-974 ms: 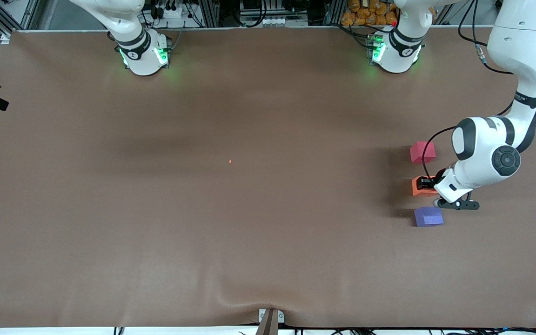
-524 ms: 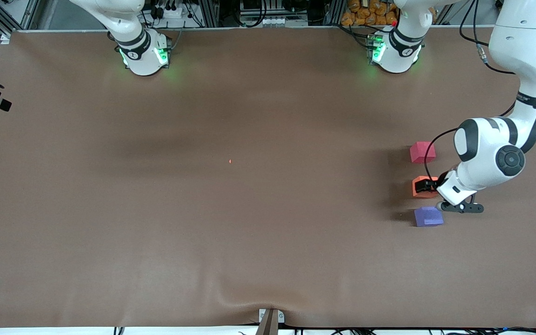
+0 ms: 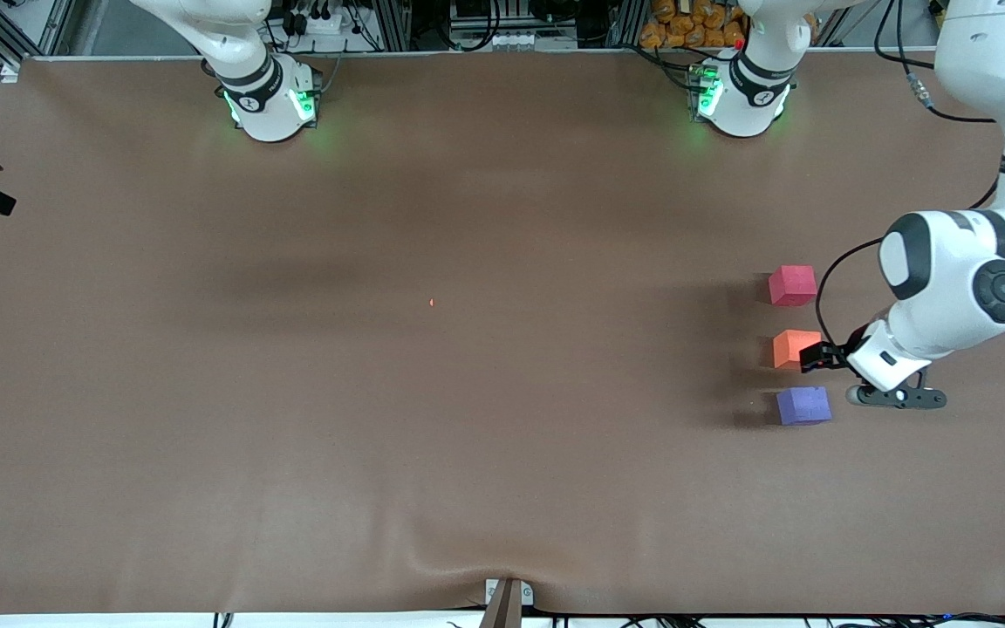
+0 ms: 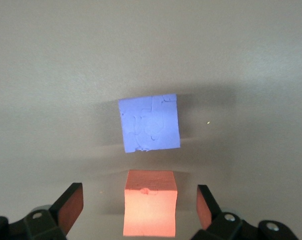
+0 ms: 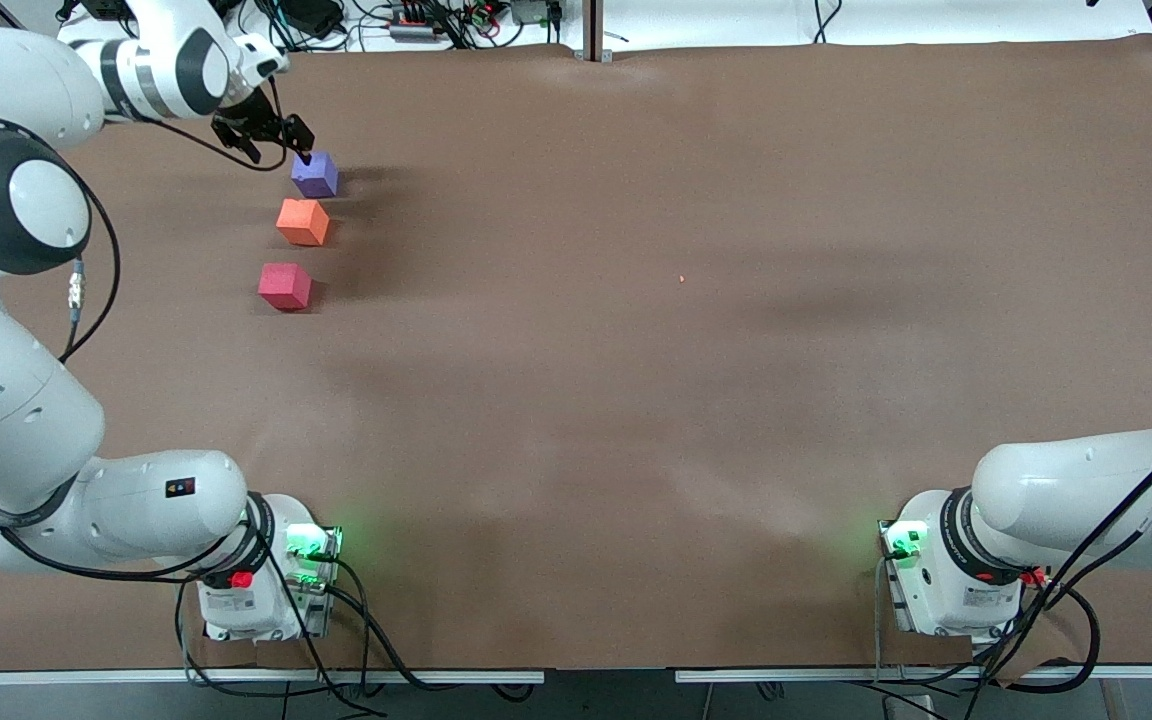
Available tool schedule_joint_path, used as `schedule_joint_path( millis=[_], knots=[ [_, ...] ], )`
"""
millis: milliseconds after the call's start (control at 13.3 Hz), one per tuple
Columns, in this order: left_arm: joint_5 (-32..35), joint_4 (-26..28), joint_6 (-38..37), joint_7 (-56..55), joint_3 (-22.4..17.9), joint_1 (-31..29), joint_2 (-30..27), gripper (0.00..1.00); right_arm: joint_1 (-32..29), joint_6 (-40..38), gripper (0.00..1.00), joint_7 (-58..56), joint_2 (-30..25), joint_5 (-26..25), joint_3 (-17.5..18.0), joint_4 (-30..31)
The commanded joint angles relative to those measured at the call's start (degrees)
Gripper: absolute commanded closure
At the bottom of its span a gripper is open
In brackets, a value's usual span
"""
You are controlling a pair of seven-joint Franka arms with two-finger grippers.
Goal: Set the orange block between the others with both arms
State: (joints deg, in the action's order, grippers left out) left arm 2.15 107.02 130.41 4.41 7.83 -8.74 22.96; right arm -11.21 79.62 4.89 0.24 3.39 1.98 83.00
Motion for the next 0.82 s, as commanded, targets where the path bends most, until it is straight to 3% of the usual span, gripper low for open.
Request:
schedule_joint_path(
  millis=[0, 225, 599, 749],
  knots=[
    [-0.1, -4.1, -5.8, -0.4, 0.4, 0.0, -1.1, 0.0, -0.3, 0.3, 0.0, 0.3, 0.1, -1.0, 0.2, -0.2],
    [-0.1, -8.6, -12.3, -0.2, 1.0, 0.0, -2.7, 0.0, 0.2, 0.3, 0.0, -0.5, 0.2, -4.6, 0.3, -0.2],
    [0.0, -22.0, -27.8, 0.2, 1.3, 0.0, -2.8, 0.0, 0.4, 0.3, 0.0, -0.5, 0.2, -4.5, 0.3, -0.2],
    [-0.4, -24.5, -34.1, -0.1, 2.0, 0.0, -5.5, 0.0, 0.2, 0.3, 0.0, -0.5, 0.2, -4.4, 0.3, -0.1]
  ],
)
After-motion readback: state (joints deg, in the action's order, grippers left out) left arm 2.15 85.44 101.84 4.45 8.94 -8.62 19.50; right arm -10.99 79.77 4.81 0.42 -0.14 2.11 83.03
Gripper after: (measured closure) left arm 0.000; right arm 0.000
